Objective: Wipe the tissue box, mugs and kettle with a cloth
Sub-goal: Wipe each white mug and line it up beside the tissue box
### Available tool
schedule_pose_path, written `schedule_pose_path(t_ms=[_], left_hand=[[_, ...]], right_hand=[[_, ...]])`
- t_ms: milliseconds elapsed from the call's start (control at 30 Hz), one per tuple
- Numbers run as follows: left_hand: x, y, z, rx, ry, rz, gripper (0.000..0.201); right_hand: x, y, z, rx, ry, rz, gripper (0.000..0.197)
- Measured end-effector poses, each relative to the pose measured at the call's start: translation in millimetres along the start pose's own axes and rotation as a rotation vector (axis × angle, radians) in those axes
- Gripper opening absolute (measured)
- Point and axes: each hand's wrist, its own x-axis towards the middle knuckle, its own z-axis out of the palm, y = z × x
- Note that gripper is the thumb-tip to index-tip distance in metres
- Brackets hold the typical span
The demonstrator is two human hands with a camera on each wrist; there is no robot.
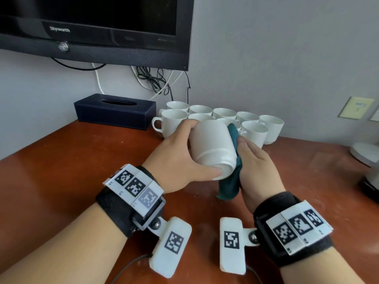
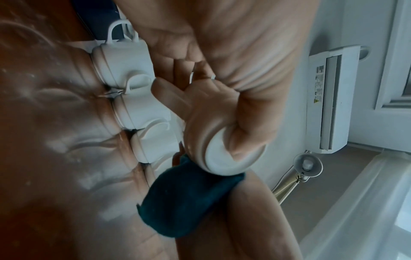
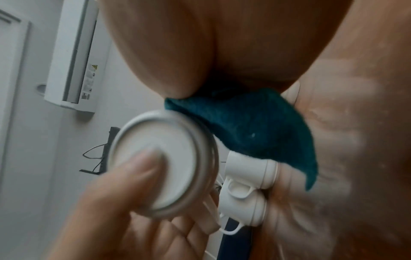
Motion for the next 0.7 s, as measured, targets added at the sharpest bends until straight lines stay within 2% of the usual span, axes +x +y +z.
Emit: schedule_pose_path(t_ms=[67, 133, 233, 300, 367, 467, 533, 600, 700], left_hand=[[0, 0, -1, -0.008, 0.066, -0.033, 0.106], [1, -1, -1, -0.01, 0.099, -0.06, 0.101], [2, 0, 0, 0.022, 0.054, -0.049, 0.091], [2, 1, 2, 0.054, 0.008, -0.019, 0.091], [2, 2, 5, 0.074, -0.042, 0.017, 0.096], [0, 2, 7, 0.111, -0.119, 0.042, 0.109], [0, 2, 8, 0.127, -0.125, 0.034, 0.112], [0, 3, 8, 0.109, -0.101, 0.017, 0.102], [1, 5, 5, 0.063, -0.036, -0.028, 0.079]], right_hand=[[-3, -3, 5, 0.074, -0.055, -0.022, 0.035], [-3, -1, 9, 0.033, -0.099, -0.097, 0.033], [-4, 1, 11, -0.08, -0.162, -0.168, 0.042], [-5, 0, 11, -0.112, -0.197, -0.182, 0.042], [-6, -4, 10, -0.073, -0.178, -0.163, 0.036], [-6, -11, 7, 0.044, -0.057, -0.085, 0.034], [-6, -10, 6, 0.06, -0.035, -0.071, 0.033], [-6, -10, 8, 0.058, -0.086, -0.072, 0.034], [-7, -9, 8, -0.056, -0.26, -0.193, 0.035]])
